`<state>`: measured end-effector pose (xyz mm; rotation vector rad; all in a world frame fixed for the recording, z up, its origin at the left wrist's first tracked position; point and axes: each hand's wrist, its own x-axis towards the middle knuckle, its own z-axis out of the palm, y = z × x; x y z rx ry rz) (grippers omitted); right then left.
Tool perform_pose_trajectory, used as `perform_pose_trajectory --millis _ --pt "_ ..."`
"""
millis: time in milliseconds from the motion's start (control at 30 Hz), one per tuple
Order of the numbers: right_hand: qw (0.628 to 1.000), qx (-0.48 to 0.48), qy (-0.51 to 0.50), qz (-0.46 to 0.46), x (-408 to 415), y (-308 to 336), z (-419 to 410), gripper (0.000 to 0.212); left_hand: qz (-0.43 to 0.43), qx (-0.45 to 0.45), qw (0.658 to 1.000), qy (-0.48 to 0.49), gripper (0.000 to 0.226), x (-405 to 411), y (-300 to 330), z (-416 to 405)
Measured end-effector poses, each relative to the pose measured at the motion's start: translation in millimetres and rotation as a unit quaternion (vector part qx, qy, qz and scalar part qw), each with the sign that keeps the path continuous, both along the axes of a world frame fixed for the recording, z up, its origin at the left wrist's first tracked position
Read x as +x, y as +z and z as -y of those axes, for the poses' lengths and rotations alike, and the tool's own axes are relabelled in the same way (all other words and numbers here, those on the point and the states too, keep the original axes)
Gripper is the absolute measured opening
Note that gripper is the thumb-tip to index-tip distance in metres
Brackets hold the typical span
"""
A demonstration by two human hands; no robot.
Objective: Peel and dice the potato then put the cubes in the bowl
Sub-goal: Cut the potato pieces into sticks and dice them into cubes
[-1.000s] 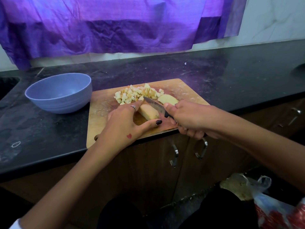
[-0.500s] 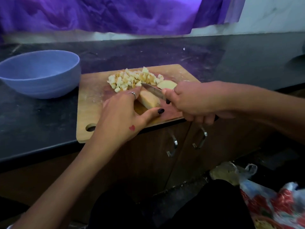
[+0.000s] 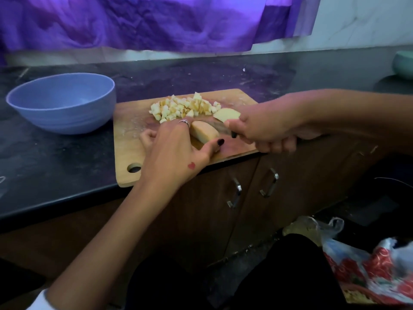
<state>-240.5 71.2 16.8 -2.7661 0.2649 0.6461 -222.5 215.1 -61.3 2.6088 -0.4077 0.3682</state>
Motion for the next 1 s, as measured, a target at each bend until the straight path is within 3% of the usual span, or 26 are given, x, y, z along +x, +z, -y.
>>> perform_pose_trajectory --millis 200,367,533,767,867,1000 --pt "0.999 -0.023 0.037 0.003 9 -12 -11 0.04 -0.019 0.006 1.0 -0.006 0.067 -2 3 -3" --pt "0.999 0.007 0.015 -0.028 8 -5 -9 0.046 -0.032 0.003 0.999 0.001 0.066 -3 5 -2" --pt "0.998 0.0 0.0 -0.065 5 5 0 0.035 -0.024 -0.001 1.0 -0.012 0.07 0 2 -3" --pt "0.997 0.055 -0.01 -0.044 16 -15 -1 0.052 -0.026 0.007 1.0 0.0 0.074 1 1 -2" --pt "0.999 0.019 -0.007 -0.051 5 -10 12 0.057 -0.029 0.019 0.999 0.003 0.077 2 -1 -2" --pt "0.996 -0.055 0.059 0.037 -14 -20 7 0.031 -0.031 0.028 0.999 0.004 0.08 3 -2 -2"
